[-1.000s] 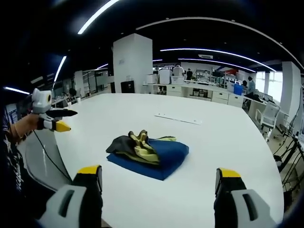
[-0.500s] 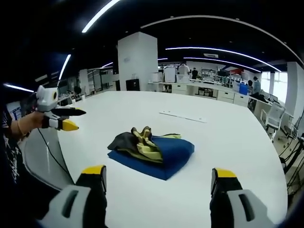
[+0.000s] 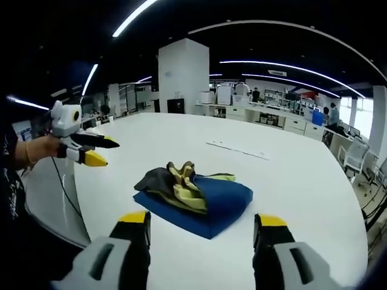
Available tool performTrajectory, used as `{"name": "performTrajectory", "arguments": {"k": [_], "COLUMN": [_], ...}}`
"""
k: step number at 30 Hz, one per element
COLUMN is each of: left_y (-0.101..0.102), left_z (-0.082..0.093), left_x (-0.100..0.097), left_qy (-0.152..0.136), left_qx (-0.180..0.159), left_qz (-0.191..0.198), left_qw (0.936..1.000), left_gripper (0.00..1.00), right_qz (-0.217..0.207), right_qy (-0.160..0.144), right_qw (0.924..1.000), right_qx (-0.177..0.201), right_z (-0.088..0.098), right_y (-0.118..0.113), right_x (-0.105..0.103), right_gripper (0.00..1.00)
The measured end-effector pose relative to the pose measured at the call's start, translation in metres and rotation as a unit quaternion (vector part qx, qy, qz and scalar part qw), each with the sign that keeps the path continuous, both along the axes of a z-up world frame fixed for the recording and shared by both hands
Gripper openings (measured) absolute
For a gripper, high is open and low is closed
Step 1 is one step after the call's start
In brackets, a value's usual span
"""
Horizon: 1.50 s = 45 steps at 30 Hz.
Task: Fold the garment on the visible template until the final outline fits inside the template.
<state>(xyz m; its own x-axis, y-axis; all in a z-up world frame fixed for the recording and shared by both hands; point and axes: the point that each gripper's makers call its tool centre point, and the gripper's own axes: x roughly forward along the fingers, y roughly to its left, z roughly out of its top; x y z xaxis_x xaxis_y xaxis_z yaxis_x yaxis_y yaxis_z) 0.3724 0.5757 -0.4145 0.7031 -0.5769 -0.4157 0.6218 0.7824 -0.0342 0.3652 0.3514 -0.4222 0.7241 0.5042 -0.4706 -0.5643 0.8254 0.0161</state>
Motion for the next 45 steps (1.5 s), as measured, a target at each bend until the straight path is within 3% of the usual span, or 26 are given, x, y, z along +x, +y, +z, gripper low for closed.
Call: {"name": "performTrajectory", "arguments": {"k": [17,26,34,37,45], "left_y": [-0.047,-0.062,-0.055,-0.052,-0.059], "left_z": [-0.03,-0.051,-0.065,-0.069,-0.083], "left_x": [0.027,0.043,0.065,0.073,0.086], "left_qy": [0.026,0.042,0.057,0.071,0.095], "left_qx": [-0.007,0.004,0.0,-0.018,-0.028], "left_qz": [-0.046,-0.056,-0.014,0.001,0.009], "left_qw": [0.9986,0.9975,0.9983,0.9973,0.9951], "left_gripper": [0.37,0.29,0.25,0.24,0.2], "right_qz": [0.052,0.068,0.079,0.087,0.095], "right_qy": [0.006,0.013,0.019,0.021,0.027], "right_qw": [0.9985,0.9975,0.9966,0.996,0.9949], "right_qx": [-0.014,-0.013,-0.005,-0.008,-0.02], "right_z": [-0.019,-0.031,-0.037,-0.041,-0.053], "right_y": [0.027,0.04,0.058,0.065,0.076], "right_x": [0.046,0.068,0.086,0.09,0.101], "right_gripper": [0.4,0.27,0.21,0.19,0.15]}}
